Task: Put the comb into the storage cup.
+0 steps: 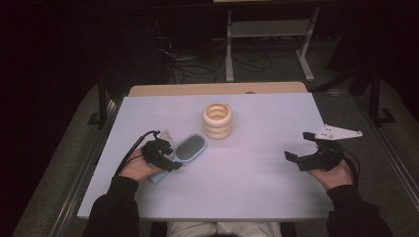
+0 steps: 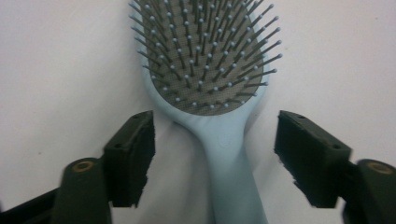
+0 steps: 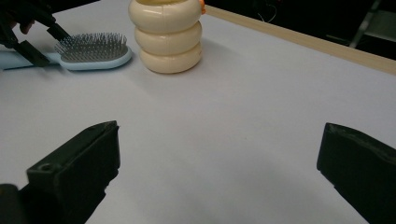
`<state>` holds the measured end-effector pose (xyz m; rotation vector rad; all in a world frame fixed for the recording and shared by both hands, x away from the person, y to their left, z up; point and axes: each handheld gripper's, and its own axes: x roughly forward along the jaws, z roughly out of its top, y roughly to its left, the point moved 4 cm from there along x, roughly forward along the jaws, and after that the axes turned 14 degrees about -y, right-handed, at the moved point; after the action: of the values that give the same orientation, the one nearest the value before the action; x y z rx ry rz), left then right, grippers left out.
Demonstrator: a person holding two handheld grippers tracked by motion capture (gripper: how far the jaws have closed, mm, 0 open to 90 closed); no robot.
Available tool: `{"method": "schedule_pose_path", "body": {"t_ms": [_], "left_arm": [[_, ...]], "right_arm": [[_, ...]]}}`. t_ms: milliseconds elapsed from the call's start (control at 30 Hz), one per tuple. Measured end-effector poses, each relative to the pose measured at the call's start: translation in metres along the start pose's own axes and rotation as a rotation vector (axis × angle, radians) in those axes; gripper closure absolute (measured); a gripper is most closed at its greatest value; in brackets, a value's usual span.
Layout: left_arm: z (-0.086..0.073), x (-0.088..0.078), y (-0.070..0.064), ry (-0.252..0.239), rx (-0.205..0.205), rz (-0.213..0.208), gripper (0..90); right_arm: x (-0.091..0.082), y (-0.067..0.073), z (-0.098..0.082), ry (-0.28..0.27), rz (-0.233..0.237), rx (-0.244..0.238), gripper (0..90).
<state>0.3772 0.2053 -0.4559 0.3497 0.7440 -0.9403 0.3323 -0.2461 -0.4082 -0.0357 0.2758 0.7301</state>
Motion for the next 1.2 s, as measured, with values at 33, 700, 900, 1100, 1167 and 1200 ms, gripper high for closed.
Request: {"method": "schedule_pose_path", "body": {"t_ms": [33,700,900,1100,1167,1200], "left_arm": [[0.0000,0.0000,0.0001,0.001,-0.001,-0.002,34.3],[0.0004,0.0012,0.0017,0.062,-0.008,0.000,48.5],[-0.0019,0.0039,0.0016,0.092,-0.011,-0.008,52.0],[-0.0013,0.0045,0.0006,0.100,-0.003,0.015,61.5],[-0.0018,0.0045,0.0004,0.095,0.004,0.029,64.3],[-0.0024,0.0036,0.0020,0.090,-0.004,0.039,66.7]], "right_arm": [[0.0000,0.0000,0.0000,0.000,0.001,0.000,0.0],[0.0007,0.0008,-0.0001,0.003,0.008,-0.003,0.0],[0.0008,0.0016,0.0004,0.000,0.007,-0.014,0.0],[0.0012,0.0021,0.0004,0.003,0.008,-0.018,0.0],[0.0013,0.0021,0.0004,0.003,0.008,-0.019,0.0],[0.0014,0.0021,0.0003,0.003,0.008,-0.021,0.0]]}}
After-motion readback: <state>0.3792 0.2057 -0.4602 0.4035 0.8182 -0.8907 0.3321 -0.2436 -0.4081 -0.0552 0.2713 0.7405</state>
